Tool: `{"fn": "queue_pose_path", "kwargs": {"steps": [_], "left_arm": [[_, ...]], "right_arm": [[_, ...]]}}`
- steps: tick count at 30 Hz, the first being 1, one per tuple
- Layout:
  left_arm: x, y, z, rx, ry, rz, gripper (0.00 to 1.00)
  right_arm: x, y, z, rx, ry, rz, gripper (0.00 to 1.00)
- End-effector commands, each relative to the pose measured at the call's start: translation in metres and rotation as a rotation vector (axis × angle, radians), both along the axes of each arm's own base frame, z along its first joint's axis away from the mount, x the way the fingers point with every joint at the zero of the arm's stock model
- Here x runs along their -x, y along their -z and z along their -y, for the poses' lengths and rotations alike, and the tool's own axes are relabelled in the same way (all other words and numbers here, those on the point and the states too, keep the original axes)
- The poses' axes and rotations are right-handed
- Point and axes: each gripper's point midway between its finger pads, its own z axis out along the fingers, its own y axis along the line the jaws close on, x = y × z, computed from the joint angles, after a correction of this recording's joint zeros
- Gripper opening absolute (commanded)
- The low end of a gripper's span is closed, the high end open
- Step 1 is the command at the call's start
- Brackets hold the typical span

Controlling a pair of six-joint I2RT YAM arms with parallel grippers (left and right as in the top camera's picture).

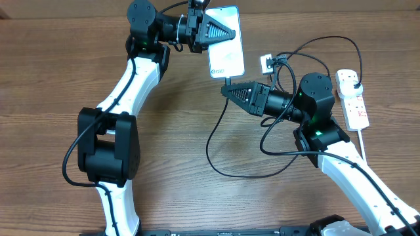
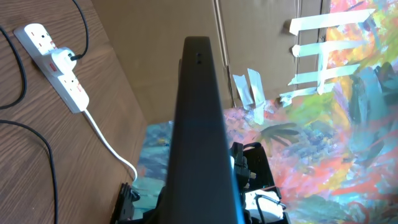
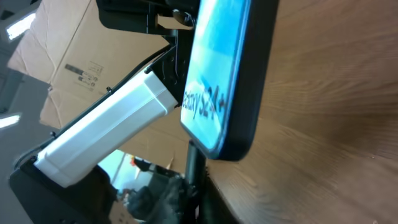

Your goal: Plug charger to phone and switch on socket

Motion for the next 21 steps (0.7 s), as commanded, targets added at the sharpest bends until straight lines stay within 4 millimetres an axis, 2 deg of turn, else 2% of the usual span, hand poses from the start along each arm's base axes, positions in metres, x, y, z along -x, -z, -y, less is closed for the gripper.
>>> {"fn": "queue_pose_path", "kwargs": {"steps": [1,6,12,15,18,21], "left_arm": [[0.02,-0.002,0.01,-0.019,0.095,0.056,0.04],[0.02,-0.002,0.009,-0.018,0.093,0.059,0.04],[0.018,-0.002,0.006,-0.009,0.086,0.107,0.04],[0.014,0.0,0.002,0.006,0.074,0.183,0.04],[0.007,0.012,-0.005,0.01,0.057,0.208,0.04],[0.003,0.029,-0.009,0.005,0.048,0.176,0.04]], "right_arm": [[-0.014,0.003,0.011,0.009,0.074,-0.013,0.15],[-0.008,0.01,0.009,0.024,0.041,-0.042,0.24],[0.0,0.01,0.006,0.021,-0.007,-0.044,0.37],[0.001,0.014,0.006,0.037,-0.012,-0.036,0.51],[0.0,0.028,0.012,0.076,-0.003,-0.073,0.6],[0.001,0.04,0.017,0.107,0.0,-0.104,0.62]]}}
